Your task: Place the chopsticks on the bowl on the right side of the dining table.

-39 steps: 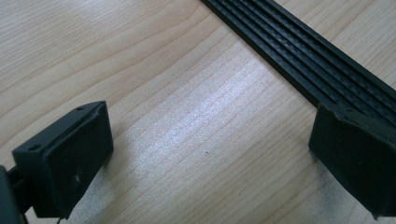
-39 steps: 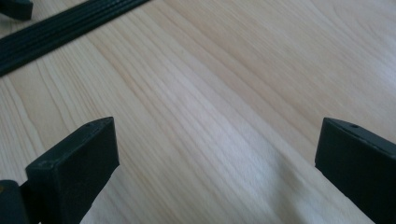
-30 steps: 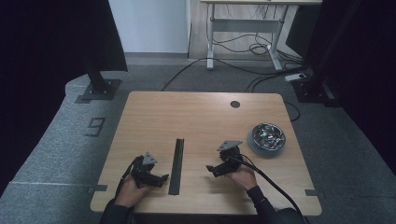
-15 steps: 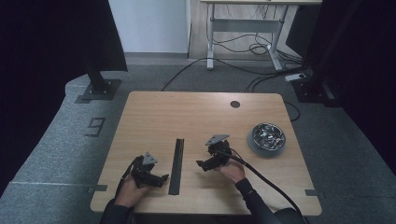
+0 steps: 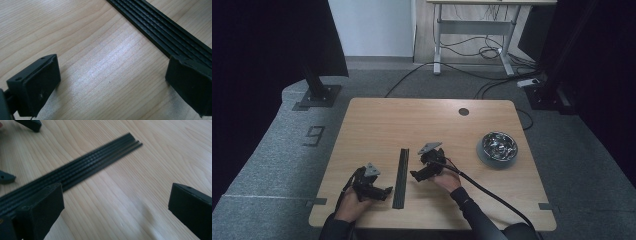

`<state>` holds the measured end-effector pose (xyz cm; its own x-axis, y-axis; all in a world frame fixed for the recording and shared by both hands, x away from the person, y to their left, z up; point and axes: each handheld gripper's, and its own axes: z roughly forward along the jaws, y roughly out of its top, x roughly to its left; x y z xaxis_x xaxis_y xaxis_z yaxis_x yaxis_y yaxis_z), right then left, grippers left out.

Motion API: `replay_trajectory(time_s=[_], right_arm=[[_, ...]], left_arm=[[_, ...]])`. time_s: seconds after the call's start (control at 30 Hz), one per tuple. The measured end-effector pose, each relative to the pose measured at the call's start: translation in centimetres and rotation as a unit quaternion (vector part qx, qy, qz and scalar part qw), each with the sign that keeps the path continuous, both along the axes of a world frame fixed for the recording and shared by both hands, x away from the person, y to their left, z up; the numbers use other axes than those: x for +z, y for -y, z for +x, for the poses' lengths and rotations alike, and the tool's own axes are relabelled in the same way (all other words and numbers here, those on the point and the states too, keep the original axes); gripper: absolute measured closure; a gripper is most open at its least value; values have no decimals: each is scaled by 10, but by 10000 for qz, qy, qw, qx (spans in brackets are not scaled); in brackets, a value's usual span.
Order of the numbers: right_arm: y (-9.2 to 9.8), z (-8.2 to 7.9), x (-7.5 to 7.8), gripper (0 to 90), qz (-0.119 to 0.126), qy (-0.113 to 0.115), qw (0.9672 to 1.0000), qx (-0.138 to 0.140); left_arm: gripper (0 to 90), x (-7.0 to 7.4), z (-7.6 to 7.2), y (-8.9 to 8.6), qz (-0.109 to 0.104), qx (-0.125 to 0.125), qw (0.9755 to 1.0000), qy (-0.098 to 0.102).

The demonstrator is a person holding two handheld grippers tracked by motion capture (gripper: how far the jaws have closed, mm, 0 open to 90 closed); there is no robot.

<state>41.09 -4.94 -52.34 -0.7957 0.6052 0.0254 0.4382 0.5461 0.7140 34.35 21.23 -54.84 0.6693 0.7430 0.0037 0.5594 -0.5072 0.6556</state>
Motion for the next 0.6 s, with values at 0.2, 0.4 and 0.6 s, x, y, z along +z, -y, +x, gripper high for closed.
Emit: replay_trajectory(time_s=[0.2,0.4,0.6], right_arm=[[-15,3,-4,0,-60,4,10000,13],[-27,4,-13,1,-153,-8,9999,-22],[-32,5,-19,9,-119,-30,9999,-51]], left_arm=[[0,0,0,0,0,-1,10000,-1],[0,0,0,0,12,-7,10000,-2],[0,0,0,0,6,-3,10000,-2]])
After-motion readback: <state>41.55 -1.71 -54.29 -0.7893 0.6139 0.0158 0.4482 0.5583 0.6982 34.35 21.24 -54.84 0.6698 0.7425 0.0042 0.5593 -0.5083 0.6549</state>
